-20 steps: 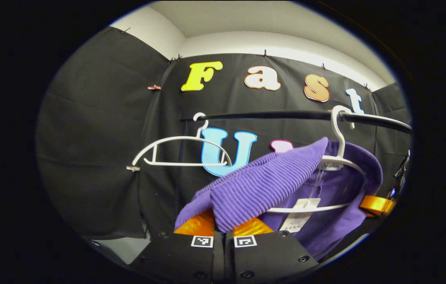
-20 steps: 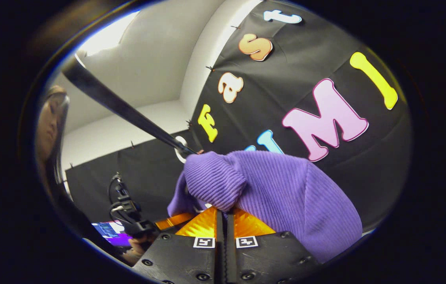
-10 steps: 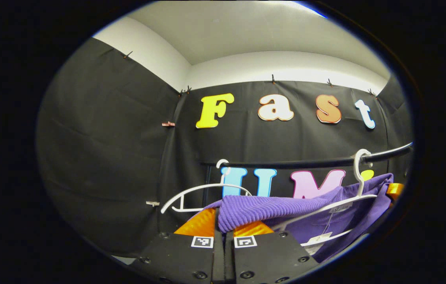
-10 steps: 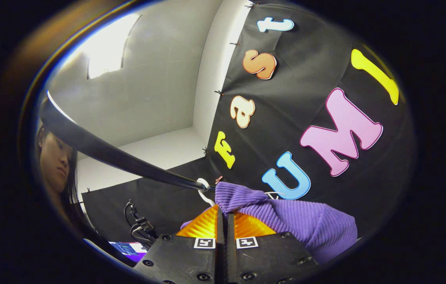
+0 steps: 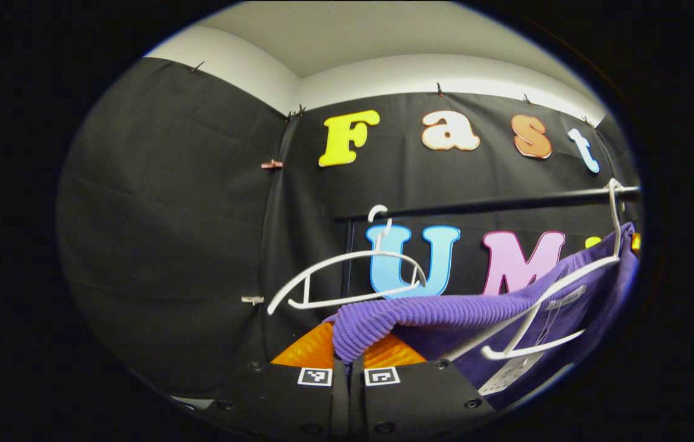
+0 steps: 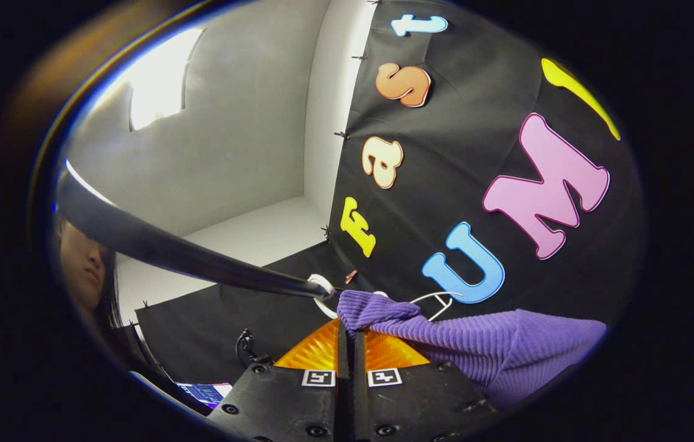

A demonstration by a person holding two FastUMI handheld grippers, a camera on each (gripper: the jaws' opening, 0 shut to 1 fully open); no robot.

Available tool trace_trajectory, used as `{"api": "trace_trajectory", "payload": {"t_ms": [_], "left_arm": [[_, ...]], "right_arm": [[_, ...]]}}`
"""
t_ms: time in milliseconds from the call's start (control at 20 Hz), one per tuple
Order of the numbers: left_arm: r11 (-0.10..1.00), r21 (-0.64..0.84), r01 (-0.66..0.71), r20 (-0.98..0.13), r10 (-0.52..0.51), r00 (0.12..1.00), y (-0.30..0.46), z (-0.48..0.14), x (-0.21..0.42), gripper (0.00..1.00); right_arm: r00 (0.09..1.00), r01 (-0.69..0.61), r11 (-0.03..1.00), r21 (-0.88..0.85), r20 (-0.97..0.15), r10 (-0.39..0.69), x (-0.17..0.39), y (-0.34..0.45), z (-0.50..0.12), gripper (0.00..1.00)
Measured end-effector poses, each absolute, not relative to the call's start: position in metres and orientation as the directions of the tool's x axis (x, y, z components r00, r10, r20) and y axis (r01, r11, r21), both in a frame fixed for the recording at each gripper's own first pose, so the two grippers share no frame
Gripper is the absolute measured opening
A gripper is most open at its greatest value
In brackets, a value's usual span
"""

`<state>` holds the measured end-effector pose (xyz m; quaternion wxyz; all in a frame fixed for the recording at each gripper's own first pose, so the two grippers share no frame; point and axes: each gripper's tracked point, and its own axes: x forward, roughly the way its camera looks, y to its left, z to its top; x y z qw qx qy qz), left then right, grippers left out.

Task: Grasp the clothes on the hanger with both hands and then place them into the laundry hamper below.

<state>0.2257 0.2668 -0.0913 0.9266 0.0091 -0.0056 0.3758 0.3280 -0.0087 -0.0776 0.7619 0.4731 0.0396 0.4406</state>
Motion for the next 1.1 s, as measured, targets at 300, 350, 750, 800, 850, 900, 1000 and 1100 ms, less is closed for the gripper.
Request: {"api": "trace_trajectory", "payload": {"t_ms": [300, 350, 750, 800, 850, 900, 1000, 1100], "left_arm": [[0.794, -0.039, -0.607, -0.155, 0.596, 0.788, 0.250, -0.167, 0.282, 0.05], [0.807, -0.044, -0.588, -0.164, 0.575, 0.801, 0.240, -0.174, 0.292, 0.05], [0.882, -0.072, -0.466, -0.164, 0.450, 0.878, 0.144, -0.207, 0.304, 0.05], [0.893, -0.066, -0.444, -0.176, 0.428, 0.886, 0.135, -0.211, 0.306, 0.05], [0.901, -0.065, -0.428, -0.190, 0.410, 0.892, 0.128, -0.215, 0.308, 0.05], [0.908, -0.068, -0.414, -0.203, 0.393, 0.897, 0.121, -0.220, 0.309, 0.05], [0.920, -0.068, -0.386, -0.220, 0.364, 0.905, 0.106, -0.228, 0.309, 0.05], [0.929, -0.072, -0.362, -0.243, 0.336, 0.910, 0.093, -0.238, 0.308, 0.05]], "right_arm": [[0.670, -0.625, 0.234, 0.745, 0.358, 0.651, 0.344, -0.037, -0.074, 0.04], [0.687, -0.615, 0.253, 0.747, 0.350, 0.637, 0.346, -0.046, -0.077, 0.04], [0.821, -0.490, 0.378, 0.786, 0.270, 0.503, 0.369, -0.118, -0.111, 0.04], [0.834, -0.472, 0.397, 0.787, 0.253, 0.491, 0.372, -0.125, -0.117, 0.05], [0.849, -0.452, 0.421, 0.786, 0.233, 0.475, 0.374, -0.133, -0.125, 0.04], [0.866, -0.423, 0.454, 0.784, 0.203, 0.456, 0.378, -0.141, -0.135, 0.05], [0.902, -0.349, 0.523, 0.777, 0.126, 0.414, 0.382, -0.155, -0.160, 0.05], [0.921, -0.283, 0.581, 0.763, 0.047, 0.387, 0.378, -0.161, -0.186, 0.05]]}}
